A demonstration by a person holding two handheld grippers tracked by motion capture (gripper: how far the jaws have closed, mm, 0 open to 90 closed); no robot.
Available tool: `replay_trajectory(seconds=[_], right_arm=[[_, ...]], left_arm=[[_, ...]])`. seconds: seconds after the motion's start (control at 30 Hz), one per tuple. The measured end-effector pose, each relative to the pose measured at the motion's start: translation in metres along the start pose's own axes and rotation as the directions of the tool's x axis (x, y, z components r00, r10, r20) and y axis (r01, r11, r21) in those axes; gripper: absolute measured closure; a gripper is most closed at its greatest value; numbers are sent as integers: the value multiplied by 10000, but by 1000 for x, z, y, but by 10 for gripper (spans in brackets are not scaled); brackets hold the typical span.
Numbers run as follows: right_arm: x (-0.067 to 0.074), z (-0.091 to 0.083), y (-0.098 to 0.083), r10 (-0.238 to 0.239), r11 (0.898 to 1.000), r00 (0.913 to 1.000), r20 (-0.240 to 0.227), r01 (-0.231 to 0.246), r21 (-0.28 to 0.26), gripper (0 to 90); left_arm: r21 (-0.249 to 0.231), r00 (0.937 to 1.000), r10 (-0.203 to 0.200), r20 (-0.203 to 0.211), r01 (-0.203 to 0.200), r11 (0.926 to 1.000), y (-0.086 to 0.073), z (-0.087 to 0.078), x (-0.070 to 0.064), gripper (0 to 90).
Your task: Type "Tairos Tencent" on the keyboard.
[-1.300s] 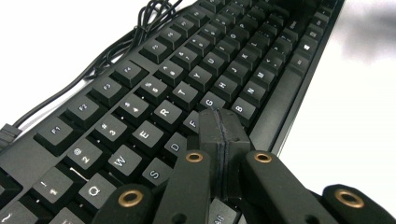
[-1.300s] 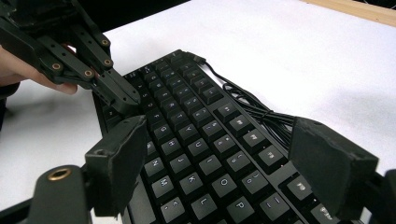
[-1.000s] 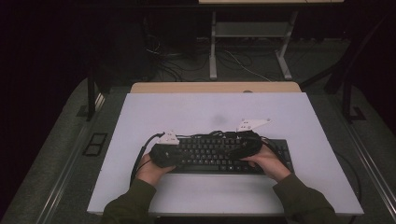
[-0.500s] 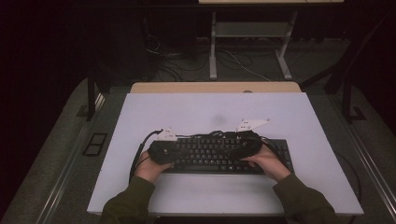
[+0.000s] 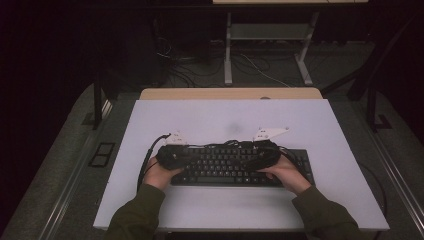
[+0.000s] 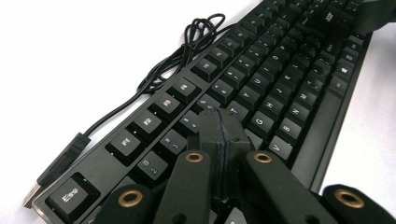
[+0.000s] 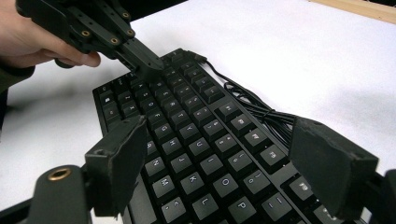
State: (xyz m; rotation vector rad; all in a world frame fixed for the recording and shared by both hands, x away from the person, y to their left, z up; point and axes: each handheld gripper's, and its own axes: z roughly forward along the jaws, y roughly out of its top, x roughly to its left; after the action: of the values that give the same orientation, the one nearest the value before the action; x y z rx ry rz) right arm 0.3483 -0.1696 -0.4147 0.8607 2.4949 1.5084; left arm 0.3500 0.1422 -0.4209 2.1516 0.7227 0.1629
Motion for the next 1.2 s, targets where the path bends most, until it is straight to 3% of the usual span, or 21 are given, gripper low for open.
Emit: replay_trajectory(seconds=[1.0, 1.2], right_arm=[[0, 0, 0, -10, 10000, 10000, -2, 10, 9, 189], [-1, -1, 0, -23, 10000, 10000, 10, 23, -28, 189]], left_arm=[[530, 9999, 163, -42, -160, 9985, -3, 16, 2, 887], [337, 9999, 102, -10, -102, 9994, -1, 15, -1, 887]])
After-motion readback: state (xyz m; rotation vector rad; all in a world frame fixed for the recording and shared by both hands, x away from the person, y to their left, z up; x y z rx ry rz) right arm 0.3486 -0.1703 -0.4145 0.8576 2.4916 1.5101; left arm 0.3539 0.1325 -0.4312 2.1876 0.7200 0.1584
